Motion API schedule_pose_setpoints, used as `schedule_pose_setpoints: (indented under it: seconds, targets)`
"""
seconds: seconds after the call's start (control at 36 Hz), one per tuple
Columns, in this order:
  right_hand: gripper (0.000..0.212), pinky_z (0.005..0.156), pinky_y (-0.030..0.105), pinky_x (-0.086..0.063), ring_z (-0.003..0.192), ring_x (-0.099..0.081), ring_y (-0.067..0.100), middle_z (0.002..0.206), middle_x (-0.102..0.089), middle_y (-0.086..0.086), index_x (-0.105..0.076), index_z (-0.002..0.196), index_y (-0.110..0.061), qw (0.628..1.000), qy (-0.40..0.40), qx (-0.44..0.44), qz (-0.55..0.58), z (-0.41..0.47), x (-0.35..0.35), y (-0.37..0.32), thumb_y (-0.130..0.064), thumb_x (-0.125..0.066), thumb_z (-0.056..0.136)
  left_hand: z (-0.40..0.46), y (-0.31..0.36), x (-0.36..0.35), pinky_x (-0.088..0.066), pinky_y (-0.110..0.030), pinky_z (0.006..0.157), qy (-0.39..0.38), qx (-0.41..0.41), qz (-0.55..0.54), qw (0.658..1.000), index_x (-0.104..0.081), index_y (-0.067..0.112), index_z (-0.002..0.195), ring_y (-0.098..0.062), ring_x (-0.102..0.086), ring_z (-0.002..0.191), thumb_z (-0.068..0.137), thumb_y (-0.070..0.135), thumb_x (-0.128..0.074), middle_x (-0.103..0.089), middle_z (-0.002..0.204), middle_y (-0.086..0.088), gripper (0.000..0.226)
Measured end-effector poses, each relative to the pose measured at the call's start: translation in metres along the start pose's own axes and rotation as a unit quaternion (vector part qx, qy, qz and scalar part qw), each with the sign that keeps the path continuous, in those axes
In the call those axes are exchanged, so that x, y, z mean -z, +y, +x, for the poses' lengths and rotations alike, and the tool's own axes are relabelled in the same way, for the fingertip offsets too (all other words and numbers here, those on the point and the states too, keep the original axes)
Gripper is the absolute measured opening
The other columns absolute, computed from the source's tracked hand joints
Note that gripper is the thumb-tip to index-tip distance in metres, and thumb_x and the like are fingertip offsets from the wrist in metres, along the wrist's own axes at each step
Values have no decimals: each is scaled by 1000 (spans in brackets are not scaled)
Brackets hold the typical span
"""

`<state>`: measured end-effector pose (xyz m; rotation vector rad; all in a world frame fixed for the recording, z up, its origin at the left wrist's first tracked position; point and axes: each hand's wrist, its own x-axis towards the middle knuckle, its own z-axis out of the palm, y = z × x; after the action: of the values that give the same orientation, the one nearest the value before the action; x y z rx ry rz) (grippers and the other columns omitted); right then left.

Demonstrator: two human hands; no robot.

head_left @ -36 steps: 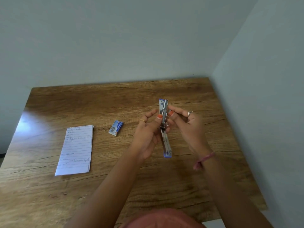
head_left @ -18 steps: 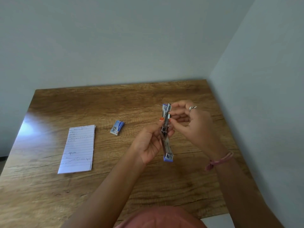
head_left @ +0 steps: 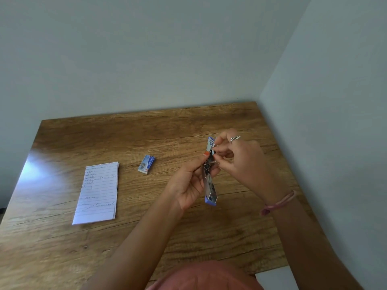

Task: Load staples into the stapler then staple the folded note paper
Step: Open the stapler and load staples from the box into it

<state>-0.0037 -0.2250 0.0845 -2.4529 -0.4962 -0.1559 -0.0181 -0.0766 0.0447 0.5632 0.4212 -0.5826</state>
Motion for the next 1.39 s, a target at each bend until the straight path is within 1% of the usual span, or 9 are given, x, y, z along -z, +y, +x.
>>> schedule_pose_setpoints:
  seconds: [0.22, 0.42, 0.53, 0.72, 0.83, 0.97, 1.08, 1.22, 1.39]
  targets:
    - [23, 62, 32, -58, 74, -70, 9, 84, -74, -4, -52, 105, -18, 998, -29, 2, -57, -1, -2, -8, -17, -67, 88, -1, -1, 2, -56, -34, 86, -16, 21, 0, 1000, -77, -5, 81, -21, -75, 83, 78, 9, -72, -75, 94, -19, 15]
    - [24, 70, 16, -51, 85, -69, 10, 96, -73, -1, -56, 110, -13, 998, -5, -15, -60, -8, -11, -13, -18, -65, 89, -2, 1, 3, -61, -30, 70, -19, 27, -3, 999, -76, -6, 81, -23, -74, 85, 77, 8, -72, -74, 95, -20, 15]
    - [20, 72, 21, -53, 88, -69, 14, 97, -72, 3, -57, 106, -12, 997, 13, -39, -69, -12, -16, -18, -16, -66, 89, -2, -1, 3, -61, -30, 68, 7, 35, -2, 999, -74, -6, 80, -24, -70, 86, 71, 8, -75, -71, 93, -19, 17]
    - [18, 47, 18, -43, 63, -58, 16, 76, -68, 6, -61, 106, -10, 986, 29, -26, -163, -23, -26, -25, -15, -65, 89, -4, -4, 6, -57, -25, 50, 16, 56, 5, 998, -72, -6, 74, -21, -73, 63, 75, 9, -72, -72, 76, -17, 15]
    - [23, 64, 27, -54, 79, -66, 19, 89, -71, 6, -56, 117, -13, 989, 16, -44, -139, -25, -29, -24, -20, -57, 95, -1, -7, 10, -58, -26, 53, 5, 55, 0, 998, -76, -2, 70, -20, -74, 67, 82, 11, -67, -74, 78, -16, 20]
    - [31, 64, -7, -37, 86, -64, 4, 105, -73, 2, -61, 118, -11, 995, 42, -93, -25, -21, -20, -21, -19, -67, 88, -1, -9, 11, -59, -26, 53, 3, 55, -21, 998, -76, -3, 70, -21, -74, 69, 78, 11, -67, -74, 82, -19, 18]
    - [32, 72, 9, -52, 84, -68, 4, 99, -72, 0, -65, 113, -11, 991, 59, -106, 55, -27, -13, -15, -20, -72, 84, -2, -9, 10, -60, -28, 56, -1, 60, -28, 998, -75, -6, 72, -22, -74, 73, 79, 9, -67, -72, 84, -20, 19]
    - [29, 75, 16, -54, 86, -60, 8, 100, -55, -4, -68, 107, -13, 994, 45, -101, 8, -31, -18, -9, -27, -69, 82, 1, -9, 12, -61, -29, 57, 24, 56, -5, 998, -76, -1, 64, -20, -73, 66, 88, 11, -63, -72, 77, -15, 30]
    - [15, 70, 20, -55, 78, -62, 5, 92, -60, -3, -72, 95, -13, 991, 77, -109, 25, -30, -27, -10, -18, -73, 81, 1, -10, 12, -60, -25, 55, 34, 52, 22, 998, -76, 1, 64, -16, -72, 62, 92, 13, -59, -72, 72, -13, 35]
